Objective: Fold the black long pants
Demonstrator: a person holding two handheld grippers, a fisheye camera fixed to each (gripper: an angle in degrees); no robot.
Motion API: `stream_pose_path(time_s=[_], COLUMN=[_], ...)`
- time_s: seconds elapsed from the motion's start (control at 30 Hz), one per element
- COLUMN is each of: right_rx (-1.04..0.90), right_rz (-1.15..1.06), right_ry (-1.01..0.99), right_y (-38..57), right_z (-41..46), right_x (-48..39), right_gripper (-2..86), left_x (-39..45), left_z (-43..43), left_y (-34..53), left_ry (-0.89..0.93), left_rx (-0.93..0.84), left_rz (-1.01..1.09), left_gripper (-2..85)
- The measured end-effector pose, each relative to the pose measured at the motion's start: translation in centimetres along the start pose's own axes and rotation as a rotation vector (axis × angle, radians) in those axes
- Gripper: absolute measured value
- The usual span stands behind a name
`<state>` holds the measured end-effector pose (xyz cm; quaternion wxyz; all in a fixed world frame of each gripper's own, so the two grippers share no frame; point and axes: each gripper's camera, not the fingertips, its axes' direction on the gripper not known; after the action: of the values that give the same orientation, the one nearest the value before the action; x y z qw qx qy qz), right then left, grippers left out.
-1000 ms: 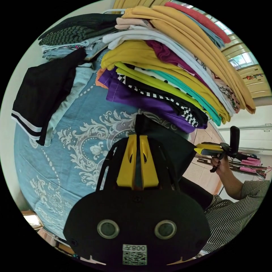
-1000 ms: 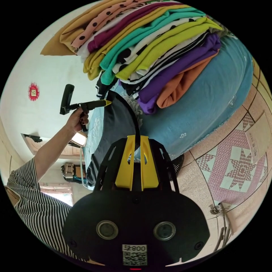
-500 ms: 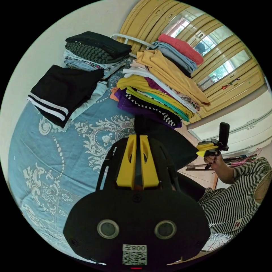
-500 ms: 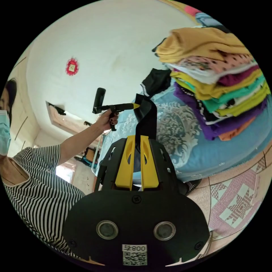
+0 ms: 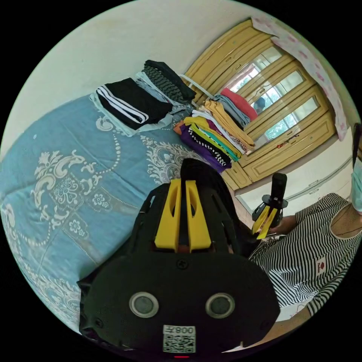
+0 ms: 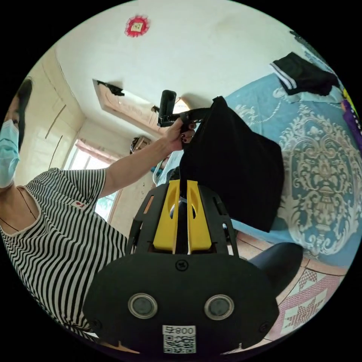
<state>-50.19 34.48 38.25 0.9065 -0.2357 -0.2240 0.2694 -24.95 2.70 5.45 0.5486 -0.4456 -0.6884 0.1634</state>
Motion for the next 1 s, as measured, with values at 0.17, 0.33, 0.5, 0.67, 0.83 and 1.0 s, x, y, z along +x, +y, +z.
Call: stream_pose_path(time_s=[0.17,0.33,0.5,0.67,0.83,1.0], right_rx=[-0.165,-0.266,-0.379,-0.467,-0.535,-0.502], right_rz=[-0.012,0.021,0.04,0.075,0.095,0.027], right_ry=[0.0,-0.001,0.015,-0.004,-0.096,-0.059], right_y=[-4.1,-7.7,-11.0,-13.5,-15.6,-18.9], right_z=[7.5,13.0,18.8,23.4,26.5,26.1], right_x=[-1.8,-2.4,-3.2,-3.6,-4.9,-8.0], right_gripper=[3.1,3.0,2.8,2.2,0.9,0.2], left_x=[-7.8,-13.3,-17.6,-20.6,-18.2,-14.3], left_z=[-1.9,-2.1,-2.4,-3.8,-3.7,-0.7], left_y=[10.1,17.1,23.6,31.4,35.9,37.8], left_ry=[0.032,0.016,-0.035,-0.035,0.048,0.031], left_rx=[0.031,0.017,-0.007,0.014,0.058,-0.043], left_rz=[-0.148,-0.257,-0.391,-0.568,-0.57,-0.508], left_gripper=[1.9,1.7,1.2,0.3,0.2,0.1])
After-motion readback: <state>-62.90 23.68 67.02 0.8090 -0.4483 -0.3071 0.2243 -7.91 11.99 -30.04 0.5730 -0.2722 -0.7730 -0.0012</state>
